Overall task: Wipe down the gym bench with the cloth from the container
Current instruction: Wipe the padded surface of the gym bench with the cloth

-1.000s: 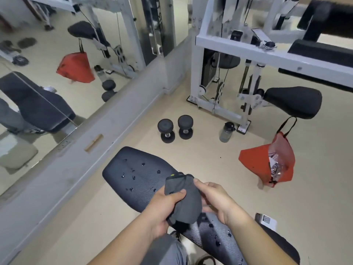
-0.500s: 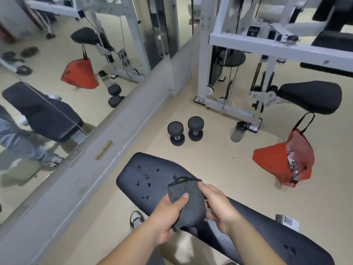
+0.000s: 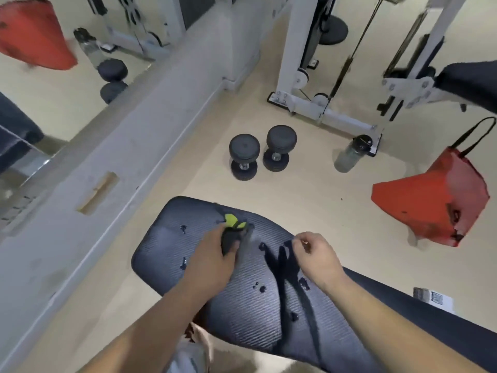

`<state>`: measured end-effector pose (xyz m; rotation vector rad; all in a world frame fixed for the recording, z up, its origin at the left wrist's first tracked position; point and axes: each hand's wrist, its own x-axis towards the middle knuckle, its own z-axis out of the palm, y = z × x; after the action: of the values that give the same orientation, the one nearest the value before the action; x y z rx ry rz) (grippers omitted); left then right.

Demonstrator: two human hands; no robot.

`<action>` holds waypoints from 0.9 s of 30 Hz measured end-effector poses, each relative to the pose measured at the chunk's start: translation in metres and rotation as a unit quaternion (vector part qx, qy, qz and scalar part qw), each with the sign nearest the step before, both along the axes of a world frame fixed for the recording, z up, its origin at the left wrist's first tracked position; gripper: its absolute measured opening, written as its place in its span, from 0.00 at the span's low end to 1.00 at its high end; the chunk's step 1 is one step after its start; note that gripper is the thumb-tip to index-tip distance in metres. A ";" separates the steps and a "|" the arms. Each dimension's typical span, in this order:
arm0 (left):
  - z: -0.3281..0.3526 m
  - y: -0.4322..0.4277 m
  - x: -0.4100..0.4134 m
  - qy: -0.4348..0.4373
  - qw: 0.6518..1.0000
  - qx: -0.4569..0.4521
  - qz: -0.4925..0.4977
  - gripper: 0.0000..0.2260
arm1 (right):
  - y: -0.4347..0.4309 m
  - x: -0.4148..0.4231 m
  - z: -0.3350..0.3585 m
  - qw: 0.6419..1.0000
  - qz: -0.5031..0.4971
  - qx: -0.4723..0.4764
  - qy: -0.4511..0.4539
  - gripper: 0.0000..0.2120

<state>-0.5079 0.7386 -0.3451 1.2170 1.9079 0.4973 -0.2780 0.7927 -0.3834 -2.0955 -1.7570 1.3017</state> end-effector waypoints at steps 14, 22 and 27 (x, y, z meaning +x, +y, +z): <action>-0.233 0.040 0.032 0.395 0.852 0.219 -0.264 0.28 | 0.011 0.029 -0.194 0.960 0.059 0.236 -0.141 0.18; -0.221 0.005 0.063 0.383 0.878 0.164 -0.236 0.27 | 0.000 0.024 -0.180 0.972 0.062 0.182 -0.133 0.22; -0.224 -0.039 0.067 0.367 0.834 0.214 -0.353 0.27 | -0.003 0.028 -0.174 0.980 0.056 0.153 -0.114 0.17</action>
<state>-0.4407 0.6996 -0.5696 2.5546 1.7453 0.0225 -0.2504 0.7892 -0.5571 -2.0601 -2.0407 0.7708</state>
